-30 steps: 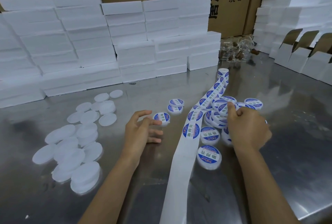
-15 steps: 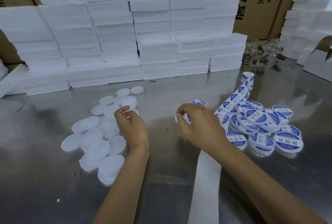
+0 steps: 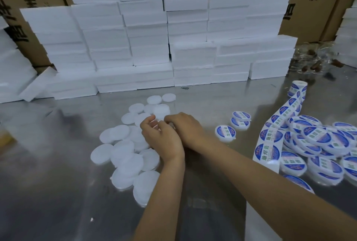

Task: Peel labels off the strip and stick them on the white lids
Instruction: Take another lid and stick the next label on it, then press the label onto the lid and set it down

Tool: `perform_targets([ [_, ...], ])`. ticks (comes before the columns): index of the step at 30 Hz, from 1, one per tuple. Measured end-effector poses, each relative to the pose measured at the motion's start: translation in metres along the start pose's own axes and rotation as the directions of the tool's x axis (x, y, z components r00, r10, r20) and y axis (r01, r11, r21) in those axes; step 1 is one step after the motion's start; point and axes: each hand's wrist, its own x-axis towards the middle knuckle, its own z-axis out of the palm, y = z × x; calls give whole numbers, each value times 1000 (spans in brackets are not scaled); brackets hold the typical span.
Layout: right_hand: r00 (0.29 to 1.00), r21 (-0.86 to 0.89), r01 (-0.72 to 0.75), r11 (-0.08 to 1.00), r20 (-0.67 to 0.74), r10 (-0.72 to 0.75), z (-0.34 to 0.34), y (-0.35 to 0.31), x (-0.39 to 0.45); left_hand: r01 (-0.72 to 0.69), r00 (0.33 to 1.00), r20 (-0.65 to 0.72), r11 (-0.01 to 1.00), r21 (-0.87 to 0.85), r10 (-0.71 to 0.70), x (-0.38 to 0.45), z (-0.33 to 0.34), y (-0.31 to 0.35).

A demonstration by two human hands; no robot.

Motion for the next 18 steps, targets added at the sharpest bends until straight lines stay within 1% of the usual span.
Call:
perform_targets([
  [1, 1000, 28, 1, 1000, -29, -1, -3, 1, -2, 11, 1000, 8, 1000, 3, -11, 0, -1, 0],
  [3, 993, 170, -24, 985, -112, 44, -12, 3, -8, 21, 999, 34, 1000, 1, -21, 0, -2, 1],
  [5, 973, 387, -76, 919, -174, 154, -26, 6, -16, 16, 994, 104, 1000, 14, -17, -4, -4, 1],
  [6, 961, 489, -98, 867, -178, 210, -34, 8, -22, 13, 986, 168, 1000, 26, -18, -7, -4, 2],
  [8, 946, 648, -140, 749, -135, 293, -47, 14, -35, 18, 941, 337, 999, 44, -31, -16, -3, 3],
  [10, 941, 743, -174, 646, -69, 332, -57, 21, -52, 4, 874, 486, 999, 37, -22, -26, 0, 5],
  [11, 938, 774, -178, 608, -54, 344, -59, 25, -61, -26, 843, 537, 999, 33, 4, -31, 2, 6],
  [13, 922, 810, -172, 560, -68, 382, -62, 32, -78, -107, 797, 600, 994, 29, 68, -40, 5, 7],
  [14, 912, 809, -163, 565, -95, 399, -64, 36, -86, -133, 776, 624, 991, 27, 87, -44, 6, 8],
  [15, 904, 783, -150, 603, -139, 405, -65, 40, -94, -146, 755, 649, 989, 27, 93, -48, 7, 8],
  [17, 878, 660, -114, 743, -284, 386, -69, 50, -110, -158, 716, 691, 987, 28, 95, -55, 6, 8],
  [18, 852, 580, -98, 808, -372, 370, -70, 56, -119, -147, 700, 708, 989, 18, 91, -58, 6, 9],
])
